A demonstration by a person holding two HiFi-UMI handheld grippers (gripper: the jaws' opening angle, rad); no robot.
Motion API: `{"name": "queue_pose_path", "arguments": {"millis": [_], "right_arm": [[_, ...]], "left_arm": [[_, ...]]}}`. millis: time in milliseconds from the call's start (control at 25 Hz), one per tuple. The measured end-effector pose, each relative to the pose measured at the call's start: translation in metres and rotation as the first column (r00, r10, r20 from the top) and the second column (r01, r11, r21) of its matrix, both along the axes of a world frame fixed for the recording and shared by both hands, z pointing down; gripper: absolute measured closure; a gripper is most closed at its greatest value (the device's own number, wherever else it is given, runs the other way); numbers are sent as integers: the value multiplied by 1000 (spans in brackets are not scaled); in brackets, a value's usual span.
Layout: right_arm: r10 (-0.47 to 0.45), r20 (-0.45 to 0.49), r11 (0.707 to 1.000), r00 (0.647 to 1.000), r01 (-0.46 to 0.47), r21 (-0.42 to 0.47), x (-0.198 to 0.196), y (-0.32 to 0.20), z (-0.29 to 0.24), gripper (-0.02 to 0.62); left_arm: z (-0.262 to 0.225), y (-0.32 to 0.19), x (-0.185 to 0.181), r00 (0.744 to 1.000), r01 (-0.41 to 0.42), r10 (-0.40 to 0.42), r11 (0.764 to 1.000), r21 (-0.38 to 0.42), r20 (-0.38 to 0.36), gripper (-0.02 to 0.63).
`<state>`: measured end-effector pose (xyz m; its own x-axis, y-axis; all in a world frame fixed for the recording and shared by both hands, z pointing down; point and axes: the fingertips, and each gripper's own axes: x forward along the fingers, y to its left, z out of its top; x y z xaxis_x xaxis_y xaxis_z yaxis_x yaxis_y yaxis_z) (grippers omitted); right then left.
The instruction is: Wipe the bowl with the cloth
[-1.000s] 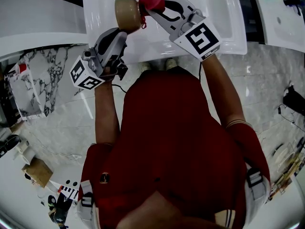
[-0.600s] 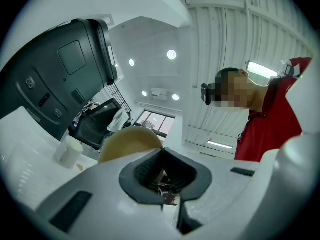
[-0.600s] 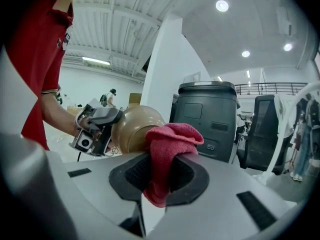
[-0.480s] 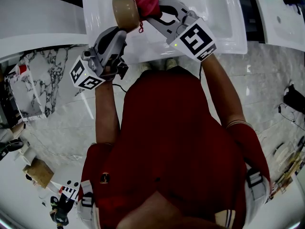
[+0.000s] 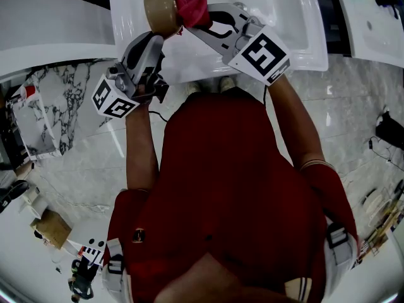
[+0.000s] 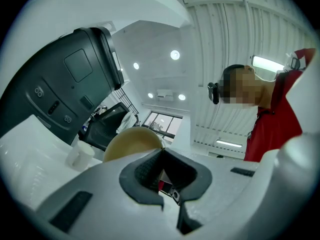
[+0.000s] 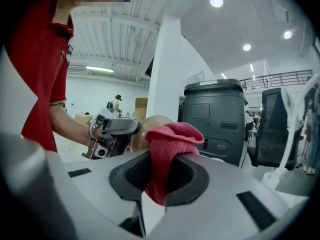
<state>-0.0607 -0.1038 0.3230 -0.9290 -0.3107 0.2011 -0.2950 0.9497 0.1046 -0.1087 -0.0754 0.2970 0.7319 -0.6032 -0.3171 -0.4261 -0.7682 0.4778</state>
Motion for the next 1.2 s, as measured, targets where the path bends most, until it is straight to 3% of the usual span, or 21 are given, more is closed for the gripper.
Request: {"name": "queue_pose_path", "arguments": {"millis": [480,1200], "right_arm": [[26,92,1000,995,-26,1,4,-4,-20,545],[90,72,996,993,-89,-27,10,-17,-9,545]], "left_arm": [[4,7,4,999,-31,31,1000,-1,26,591],[-3,17,11,997,-79,79,997,25,28,591]]}}
